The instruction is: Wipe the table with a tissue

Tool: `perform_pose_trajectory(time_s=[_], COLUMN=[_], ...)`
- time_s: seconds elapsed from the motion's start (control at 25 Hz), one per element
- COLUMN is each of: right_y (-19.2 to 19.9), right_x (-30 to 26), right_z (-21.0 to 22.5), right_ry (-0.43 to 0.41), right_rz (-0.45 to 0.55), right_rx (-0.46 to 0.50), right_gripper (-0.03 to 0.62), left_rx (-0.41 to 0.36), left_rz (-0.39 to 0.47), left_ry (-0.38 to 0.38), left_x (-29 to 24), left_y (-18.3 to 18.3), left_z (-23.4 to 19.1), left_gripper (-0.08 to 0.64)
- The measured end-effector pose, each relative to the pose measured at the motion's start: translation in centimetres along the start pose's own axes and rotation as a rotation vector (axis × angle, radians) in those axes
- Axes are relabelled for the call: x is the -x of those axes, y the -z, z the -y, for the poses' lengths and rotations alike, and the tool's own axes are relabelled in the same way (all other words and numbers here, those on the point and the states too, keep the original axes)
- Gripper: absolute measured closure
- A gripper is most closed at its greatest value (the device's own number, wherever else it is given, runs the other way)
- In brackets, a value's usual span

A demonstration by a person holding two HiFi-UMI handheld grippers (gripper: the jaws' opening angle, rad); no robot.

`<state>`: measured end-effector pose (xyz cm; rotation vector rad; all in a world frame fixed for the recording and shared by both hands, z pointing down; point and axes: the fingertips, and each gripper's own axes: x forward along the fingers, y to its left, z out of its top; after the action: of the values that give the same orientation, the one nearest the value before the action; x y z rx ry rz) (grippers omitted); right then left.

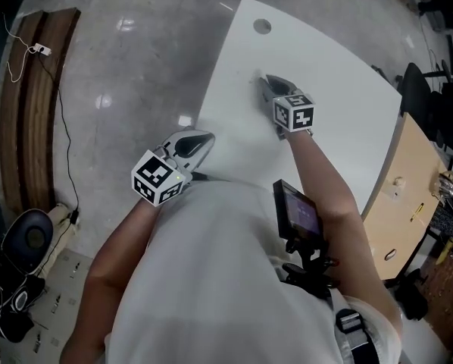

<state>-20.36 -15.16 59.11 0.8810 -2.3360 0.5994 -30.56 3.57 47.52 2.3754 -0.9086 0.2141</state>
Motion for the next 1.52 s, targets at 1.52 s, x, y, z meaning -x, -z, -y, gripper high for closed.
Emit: perform_pose_trajectory(time_s=[1.52], right_y=[-1.1], right_x=[-5.5], right_z=[-3.9], right_ry=[0.062], right_rz=[-0.002], right_rx=[0.021], right_gripper=[0.529], left_rx=[0.013], left_rz=[0.022], left_ry=[-0.055], left_x=[7.3], left_y=[0.6], left_z=[-6.4], left_gripper=[0.554])
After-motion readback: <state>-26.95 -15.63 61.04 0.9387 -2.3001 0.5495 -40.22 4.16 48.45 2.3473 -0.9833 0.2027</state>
